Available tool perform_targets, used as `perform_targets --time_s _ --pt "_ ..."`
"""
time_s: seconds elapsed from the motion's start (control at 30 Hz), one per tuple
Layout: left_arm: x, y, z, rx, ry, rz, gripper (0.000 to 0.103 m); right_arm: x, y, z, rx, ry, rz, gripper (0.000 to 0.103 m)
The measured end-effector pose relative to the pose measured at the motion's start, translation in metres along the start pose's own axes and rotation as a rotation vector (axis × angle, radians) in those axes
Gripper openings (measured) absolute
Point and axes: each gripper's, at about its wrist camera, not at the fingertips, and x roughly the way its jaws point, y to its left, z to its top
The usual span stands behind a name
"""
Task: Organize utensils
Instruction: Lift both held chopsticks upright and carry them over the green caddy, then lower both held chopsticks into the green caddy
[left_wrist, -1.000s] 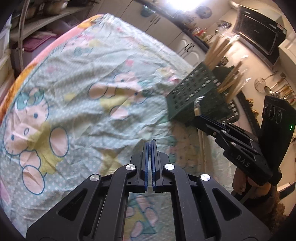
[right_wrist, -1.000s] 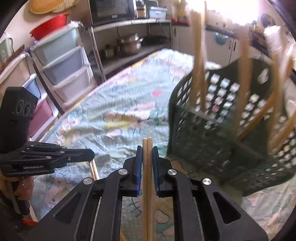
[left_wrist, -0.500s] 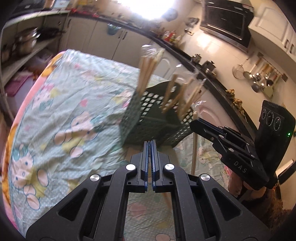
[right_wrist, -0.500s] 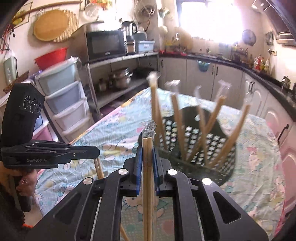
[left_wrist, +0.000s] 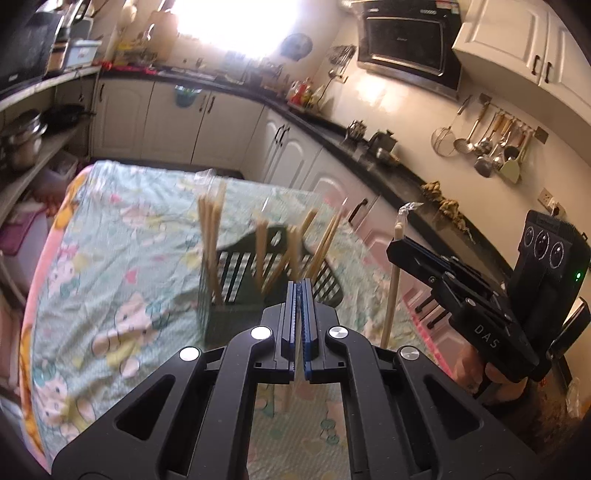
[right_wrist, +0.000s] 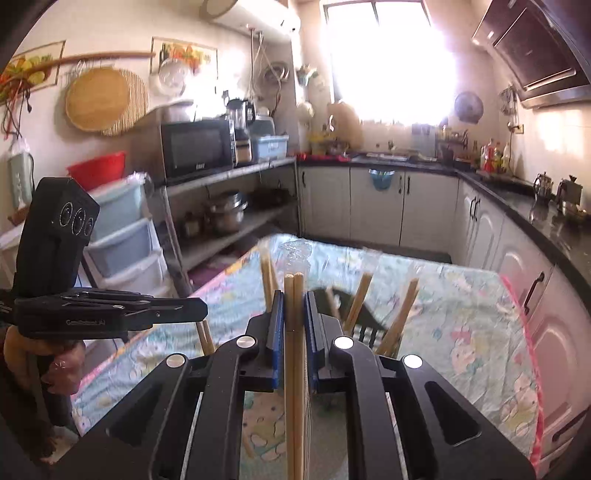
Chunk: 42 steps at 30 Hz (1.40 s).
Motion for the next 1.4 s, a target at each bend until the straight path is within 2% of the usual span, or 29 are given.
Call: perform_targets --time_s 0.43,0.7,0.87,1.07,1.4 --pt "-0.03 -0.033 0.082 0.101 -0.154 0.023 0.0 -0.01 -0.03 0.058 0.049 -0.191 -0.059 0.011" --pt "-0.039 -0.038 0.12 0.148 -0.218 0.115 0.001 -0.004 -0.038 0.082 0.054 -0.254 -0.086 0.011" --pt "-0.035 -0.03 0.128 0.168 -0.236 0.179 0.001 0.003 -0.042 0.088 0.056 -0.297 -0.102 0.011" --pt "-0.022 -0.019 0.121 0.158 -0.234 0.196 0.001 0.018 -0.046 0.082 0.03 -0.323 -0.155 0.011" --pt "0.013 -0.003 0.092 0.14 -0.213 0.2 0.001 0.05 -0.063 0.043 0.071 -0.268 -0.177 0.011"
